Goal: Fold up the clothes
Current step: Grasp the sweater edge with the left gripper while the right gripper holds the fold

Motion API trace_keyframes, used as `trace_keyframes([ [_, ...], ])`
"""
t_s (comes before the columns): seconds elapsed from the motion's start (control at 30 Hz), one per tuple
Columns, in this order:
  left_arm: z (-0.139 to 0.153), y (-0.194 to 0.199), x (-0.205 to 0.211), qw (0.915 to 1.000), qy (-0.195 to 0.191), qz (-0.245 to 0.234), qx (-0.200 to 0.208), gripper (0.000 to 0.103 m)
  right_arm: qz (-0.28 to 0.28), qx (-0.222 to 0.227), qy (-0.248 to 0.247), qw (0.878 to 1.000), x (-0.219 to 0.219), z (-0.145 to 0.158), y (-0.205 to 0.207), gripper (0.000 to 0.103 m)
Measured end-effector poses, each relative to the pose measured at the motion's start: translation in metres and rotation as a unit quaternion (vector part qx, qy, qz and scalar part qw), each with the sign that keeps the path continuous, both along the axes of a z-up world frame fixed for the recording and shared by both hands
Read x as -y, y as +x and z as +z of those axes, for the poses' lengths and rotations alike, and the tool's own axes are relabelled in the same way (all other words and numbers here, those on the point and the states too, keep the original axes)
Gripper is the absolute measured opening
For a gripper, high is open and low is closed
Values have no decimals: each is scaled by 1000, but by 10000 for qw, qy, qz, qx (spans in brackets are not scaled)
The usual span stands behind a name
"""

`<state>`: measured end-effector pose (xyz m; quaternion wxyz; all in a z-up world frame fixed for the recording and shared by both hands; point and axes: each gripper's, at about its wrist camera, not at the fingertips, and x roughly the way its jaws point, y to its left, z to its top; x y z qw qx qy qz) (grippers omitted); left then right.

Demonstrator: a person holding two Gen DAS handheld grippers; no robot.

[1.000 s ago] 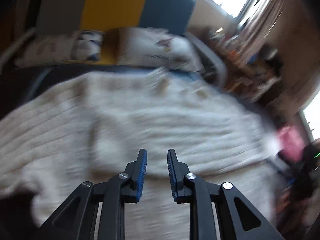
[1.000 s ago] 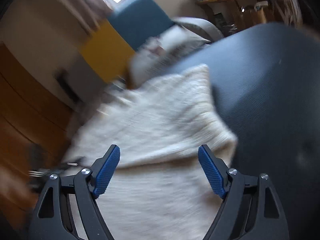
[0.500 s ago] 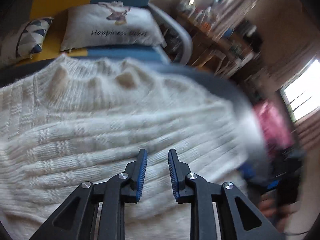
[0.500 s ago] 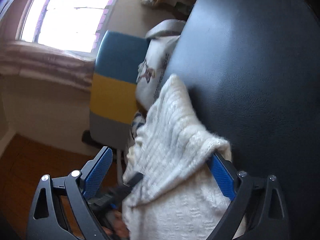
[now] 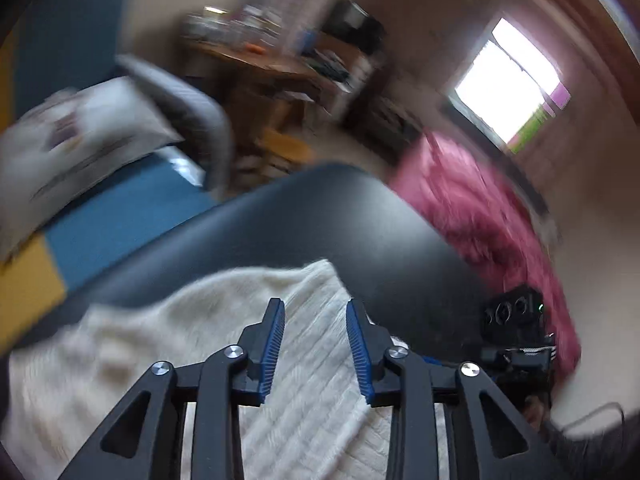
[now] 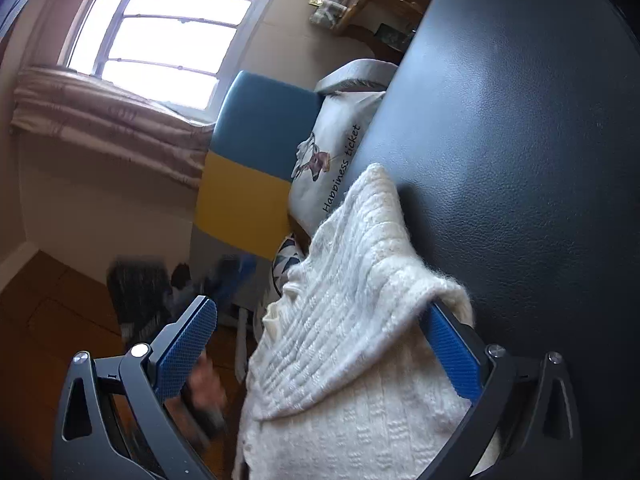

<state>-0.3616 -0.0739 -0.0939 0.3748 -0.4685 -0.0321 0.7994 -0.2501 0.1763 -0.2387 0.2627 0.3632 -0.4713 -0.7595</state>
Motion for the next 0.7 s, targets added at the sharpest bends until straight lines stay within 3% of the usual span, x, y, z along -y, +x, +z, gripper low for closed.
trace_keyframes([
  [0.1,-14,-22,-24,9967,-342,-687,251,37,392,-139,515,9978,10,5,2,103],
  [0.2,-32,-39,-37,9918,-543,-1001,572,37,677,-293,840,9937,13,7,5,103],
  [0.57,-68,-62,-63,9791,-343,-1564,1252,37,852,-537,883,9910,5,3,10,103],
  [0.6,-67,-61,-64,9794,-296,-1566,1240,35,838,-541,895,9910,4,3,10,103],
  [0.7,-58,-54,-62,9842,-38,-1490,953,10,716,-535,932,9916,5,4,10,103],
])
